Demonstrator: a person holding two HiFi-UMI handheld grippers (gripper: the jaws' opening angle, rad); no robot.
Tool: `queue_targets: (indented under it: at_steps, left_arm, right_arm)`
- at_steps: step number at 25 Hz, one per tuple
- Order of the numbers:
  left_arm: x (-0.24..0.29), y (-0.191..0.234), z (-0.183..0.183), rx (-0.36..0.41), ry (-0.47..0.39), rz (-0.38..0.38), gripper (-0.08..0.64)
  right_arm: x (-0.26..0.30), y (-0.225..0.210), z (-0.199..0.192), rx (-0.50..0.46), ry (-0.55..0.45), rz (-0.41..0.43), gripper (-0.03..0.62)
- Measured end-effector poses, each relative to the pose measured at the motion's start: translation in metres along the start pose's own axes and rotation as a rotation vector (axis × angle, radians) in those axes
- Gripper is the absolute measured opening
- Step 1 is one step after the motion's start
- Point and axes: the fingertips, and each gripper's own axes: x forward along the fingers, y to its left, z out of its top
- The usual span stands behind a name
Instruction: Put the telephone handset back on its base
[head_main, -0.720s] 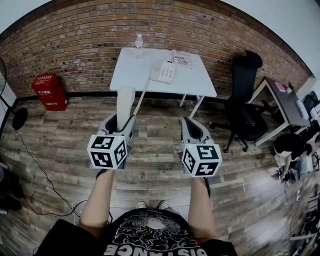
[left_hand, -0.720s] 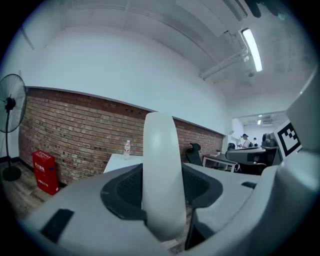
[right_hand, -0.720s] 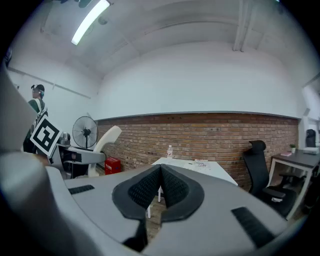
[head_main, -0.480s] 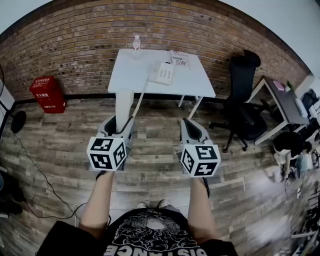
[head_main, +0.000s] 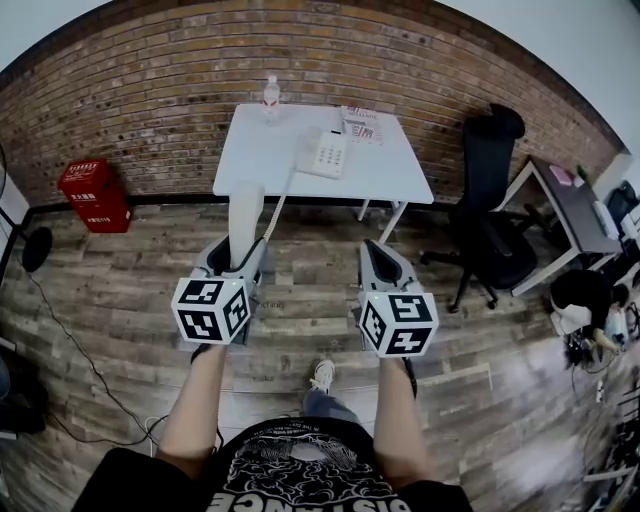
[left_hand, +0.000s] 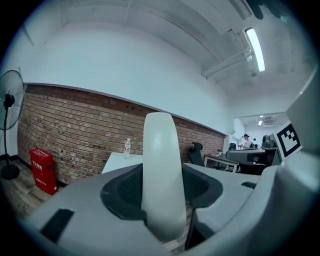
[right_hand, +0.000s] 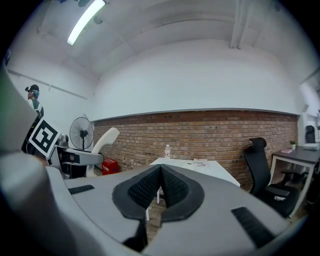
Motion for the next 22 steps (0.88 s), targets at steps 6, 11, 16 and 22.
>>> queue_targets:
  at_steps: [6,11,16,22]
  left_arm:
    - [0.035,0.003,0.000,0.006,0.009,0.008,0.215]
    - [0.076,0.006,0.006,0.011,0.021,0.017,0.215]
    - [0.123,0.006,0.012,0.007,0.029,0.029,0.215]
    - [0.180,0.010,0.015,-0.008,0.049,0.056,0.215]
  right_arm:
    - [0.028,-0.025,-0.003,0.016,-0.009,0.005,0.000]
    - [0.062,-0.051,-0.002,0.030,-0.008,0.023,0.000]
    - [0.100,-0.085,0.001,0.036,0.000,0.042,0.000]
    - [0.147,-0.125,0.002,0.037,0.015,0.068,0.000]
